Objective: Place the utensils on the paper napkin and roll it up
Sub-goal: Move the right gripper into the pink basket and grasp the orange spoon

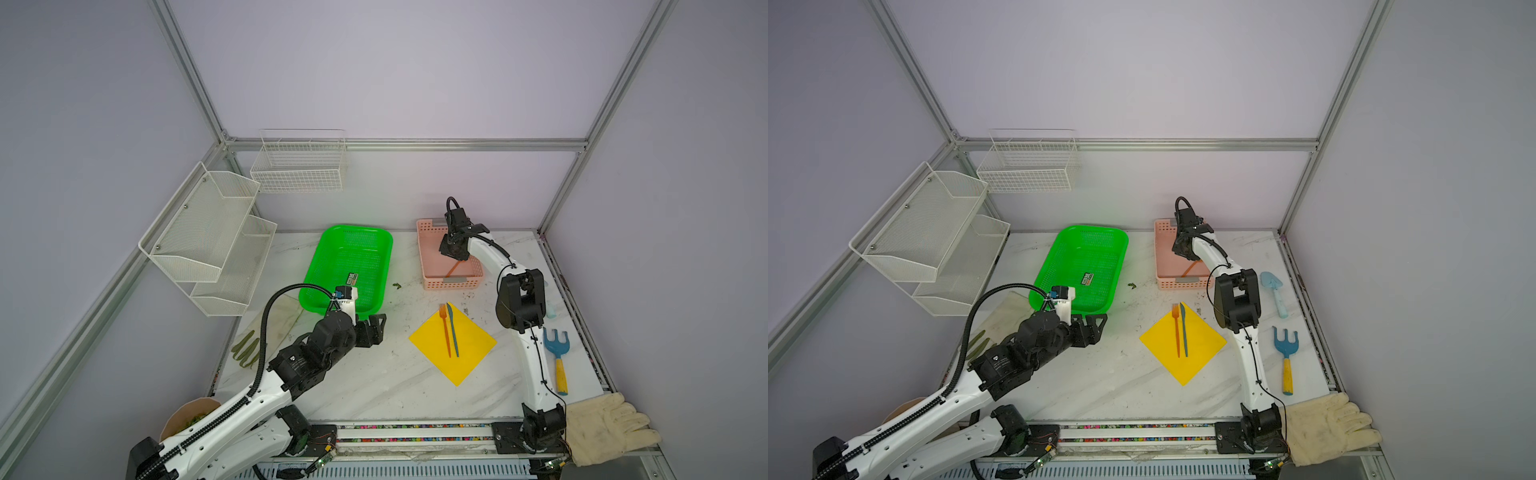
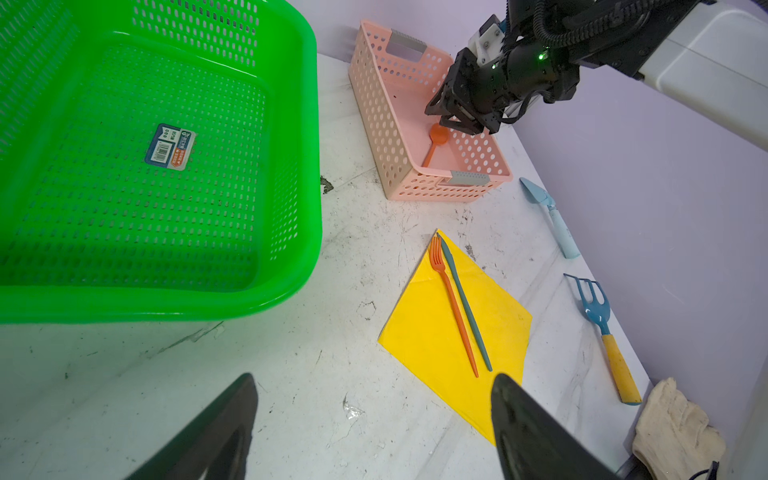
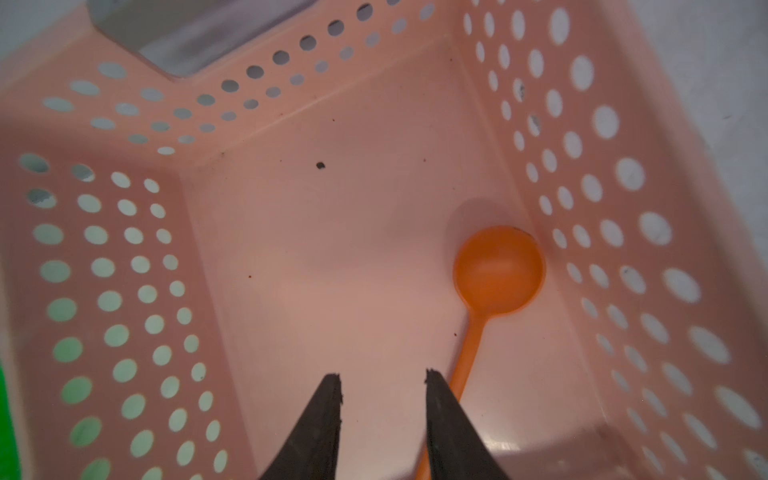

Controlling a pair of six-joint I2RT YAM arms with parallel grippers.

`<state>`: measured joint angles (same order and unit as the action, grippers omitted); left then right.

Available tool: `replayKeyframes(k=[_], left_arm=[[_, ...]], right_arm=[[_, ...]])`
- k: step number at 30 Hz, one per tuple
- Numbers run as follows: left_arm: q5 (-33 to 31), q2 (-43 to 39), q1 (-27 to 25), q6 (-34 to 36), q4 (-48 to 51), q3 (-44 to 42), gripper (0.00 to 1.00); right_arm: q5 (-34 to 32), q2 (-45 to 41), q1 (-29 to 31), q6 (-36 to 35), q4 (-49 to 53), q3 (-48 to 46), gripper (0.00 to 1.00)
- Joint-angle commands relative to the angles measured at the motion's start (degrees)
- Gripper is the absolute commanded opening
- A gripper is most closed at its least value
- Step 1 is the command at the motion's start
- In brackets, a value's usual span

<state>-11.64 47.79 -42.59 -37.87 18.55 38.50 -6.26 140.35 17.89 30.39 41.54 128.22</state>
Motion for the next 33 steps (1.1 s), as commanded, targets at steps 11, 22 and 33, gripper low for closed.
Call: replayKeyframes(k=[11,22,33], left_arm=[[-1.38,-0.92,-0.39,1.23,-1.06,-1.24,0.86],[-1.78,-0.48,-0.39,1.53,-1.31,-1.22,0.86],[-2.13,-0.49,-0.37,1.54,-1.34,-1.32,0.86]], right_arm=[[-6.31,4.0,-0.42,6.15,4.7,2.91,0.41],[-6.56,6.72,-1.02,8.99,5.81,4.11,0.43],[-4.46,8.97,-1.03,9.93,6.67,6.17,0.38]])
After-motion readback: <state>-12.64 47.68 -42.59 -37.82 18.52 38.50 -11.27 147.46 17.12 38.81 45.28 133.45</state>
